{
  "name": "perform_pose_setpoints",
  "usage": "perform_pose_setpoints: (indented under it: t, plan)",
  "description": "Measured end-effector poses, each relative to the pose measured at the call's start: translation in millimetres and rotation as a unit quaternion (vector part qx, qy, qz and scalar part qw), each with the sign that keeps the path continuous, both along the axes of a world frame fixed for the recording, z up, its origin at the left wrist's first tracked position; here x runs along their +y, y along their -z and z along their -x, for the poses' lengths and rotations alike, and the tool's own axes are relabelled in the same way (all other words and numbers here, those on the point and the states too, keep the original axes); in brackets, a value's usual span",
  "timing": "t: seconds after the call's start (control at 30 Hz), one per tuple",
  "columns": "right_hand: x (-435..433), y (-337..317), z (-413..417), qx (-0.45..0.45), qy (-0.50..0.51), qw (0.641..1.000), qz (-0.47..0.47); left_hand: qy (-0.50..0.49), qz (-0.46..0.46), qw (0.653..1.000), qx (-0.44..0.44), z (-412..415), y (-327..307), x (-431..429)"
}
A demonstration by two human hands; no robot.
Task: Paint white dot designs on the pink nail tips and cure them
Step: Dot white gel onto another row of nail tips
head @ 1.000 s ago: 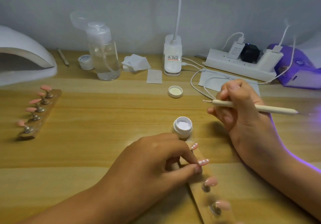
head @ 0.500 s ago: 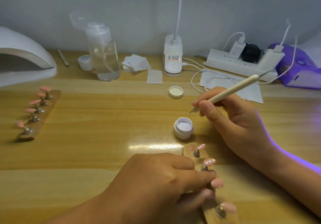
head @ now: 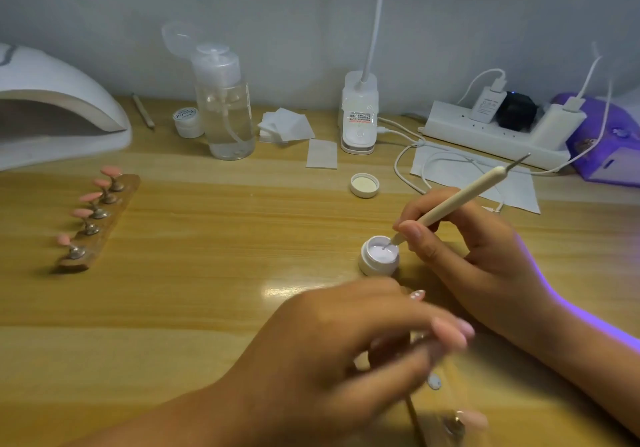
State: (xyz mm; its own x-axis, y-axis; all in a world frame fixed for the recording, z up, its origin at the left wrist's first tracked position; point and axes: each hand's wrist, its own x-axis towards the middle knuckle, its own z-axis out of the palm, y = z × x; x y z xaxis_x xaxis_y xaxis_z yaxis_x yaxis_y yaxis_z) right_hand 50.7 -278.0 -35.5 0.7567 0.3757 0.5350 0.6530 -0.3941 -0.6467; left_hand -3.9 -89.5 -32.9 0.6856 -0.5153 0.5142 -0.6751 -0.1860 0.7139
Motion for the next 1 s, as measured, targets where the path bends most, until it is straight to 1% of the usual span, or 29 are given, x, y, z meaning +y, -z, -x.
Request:
perform_pose_setpoints:
  t: [0.03,0.1,0.17,0.23,0.3,0.43,0.5,0.6,0.7,0.8,0.9,1.0]
  plan:
    - [-0.1,0.4,-0.4,-0.006,-0.002,1.000,0.008,0.011,0.057,0.995,0.080,-2.3,-1.1,2.4]
    - [-0.9,1.5,-1.0,-0.013,-0.001,1.000,0.023,-0.003,0.167,0.959,0.228,-9.0,-1.1,5.9]
    - [-1.8,2.3,-1.3,-0.015,0.001,0.999,0.031,-0.051,0.217,0.924,0.309,-18.2,1.2,8.0]
    - [-2.2,2.5,-1.5,-0.018,-0.001,0.999,0.040,-0.087,0.248,0.900,0.349,-25.4,3.0,11.0]
    - [-2.1,2.5,-2.3,-0.022,-0.005,0.998,0.053,-0.093,0.262,0.891,0.358,-28.7,3.7,13.0]
    - [-1.6,2.3,-2.0,-0.014,-0.002,0.999,0.046,-0.085,0.237,0.902,0.350,-27.4,3.5,12.2]
    - [-1.8,1.0,-0.1,0.007,0.005,1.000,0.007,-0.075,0.218,0.911,0.343,-26.2,2.4,12.2]
    - [-1.0,-2.8,3.5,0.057,0.013,0.993,-0.099,-0.062,0.199,0.919,0.336,-24.3,1.5,11.9]
    - [-0.7,-6.3,6.5,0.111,0.028,0.969,-0.218,-0.050,0.201,0.919,0.336,-23.1,1.0,10.2]
    - [-2.9,-7.3,6.9,0.189,0.012,0.933,-0.306,-0.037,0.211,0.917,0.336,-23.4,0.5,9.5]
    - [-2.9,-8.2,6.1,0.248,-0.034,0.903,-0.349,-0.028,0.205,0.919,0.335,-23.1,0.2,10.0]
    - [0.1,-9.7,7.3,0.269,-0.067,0.884,-0.377,-0.012,0.178,0.924,0.337,-21.7,1.2,10.1]
